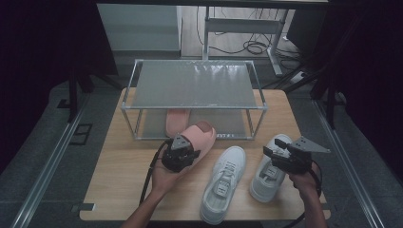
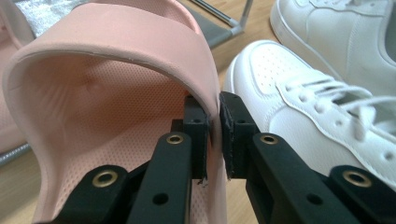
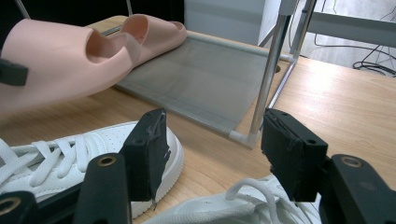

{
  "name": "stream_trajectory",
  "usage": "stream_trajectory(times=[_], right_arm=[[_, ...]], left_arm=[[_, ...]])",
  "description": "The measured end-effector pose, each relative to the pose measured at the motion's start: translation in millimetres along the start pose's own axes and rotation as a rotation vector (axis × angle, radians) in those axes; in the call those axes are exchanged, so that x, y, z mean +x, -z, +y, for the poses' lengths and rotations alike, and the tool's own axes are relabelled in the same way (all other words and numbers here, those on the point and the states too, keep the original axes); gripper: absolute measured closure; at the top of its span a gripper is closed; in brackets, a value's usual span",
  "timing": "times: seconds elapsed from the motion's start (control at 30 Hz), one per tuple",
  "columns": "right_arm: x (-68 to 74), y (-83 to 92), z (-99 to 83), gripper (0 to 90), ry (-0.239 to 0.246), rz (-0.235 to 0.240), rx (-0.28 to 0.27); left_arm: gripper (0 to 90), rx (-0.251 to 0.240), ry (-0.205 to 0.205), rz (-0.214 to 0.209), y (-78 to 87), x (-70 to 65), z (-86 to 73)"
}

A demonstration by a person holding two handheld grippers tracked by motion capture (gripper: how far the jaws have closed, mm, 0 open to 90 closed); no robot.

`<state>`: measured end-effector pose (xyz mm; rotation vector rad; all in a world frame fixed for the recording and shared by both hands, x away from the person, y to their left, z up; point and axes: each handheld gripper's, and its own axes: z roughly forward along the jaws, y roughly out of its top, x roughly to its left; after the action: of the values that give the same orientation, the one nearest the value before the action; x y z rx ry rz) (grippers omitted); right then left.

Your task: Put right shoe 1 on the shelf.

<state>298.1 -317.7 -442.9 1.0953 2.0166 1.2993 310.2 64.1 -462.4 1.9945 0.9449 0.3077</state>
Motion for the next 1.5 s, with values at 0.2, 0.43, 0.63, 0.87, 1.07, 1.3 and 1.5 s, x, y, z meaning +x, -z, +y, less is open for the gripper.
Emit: stream_trajectory(times=[0.2, 0.43, 0.63, 0.87, 1.07, 1.3, 1.5], right_arm=[[-1.6, 1.4, 0.1, 41.0, -0.005, -0.002, -0.004], [-0.8, 0.4, -0.1, 41.0, -0.003, -0.001, 0.0], [-0.6, -0.1, -0.2, 41.0, -0.002, 0.001, 0.001], [-0.2, -0.9, -0.5, 41.0, -0.002, 0.001, 0.003], [-0.4, -1.4, -0.7, 41.0, -0.001, 0.002, 0.006], [-0.8, -1.1, -0.7, 41.0, -0.004, 0.002, 0.003], [-0.9, -1.7, -1.1, 41.0, -0.001, 0.002, 0.006]], left_arm=[[82.4, 0.008, 0.001, 0.004, -6.8, 0.1, 4.9], [82.4, 0.008, 0.003, 0.017, -10.7, 1.9, 10.4], [82.4, 0.007, 0.01, 0.032, -14.5, 6.3, 12.7], [82.3, 0.01, 0.033, 0.039, -20.5, 11.8, 15.1], [82.4, 0.01, 0.037, 0.045, -26.0, 13.7, 21.0], [82.4, 0.015, 0.048, 0.06, -38.0, 13.0, 28.8], [82.3, 0.009, 0.045, 0.078, -50.6, 10.5, 39.0]])
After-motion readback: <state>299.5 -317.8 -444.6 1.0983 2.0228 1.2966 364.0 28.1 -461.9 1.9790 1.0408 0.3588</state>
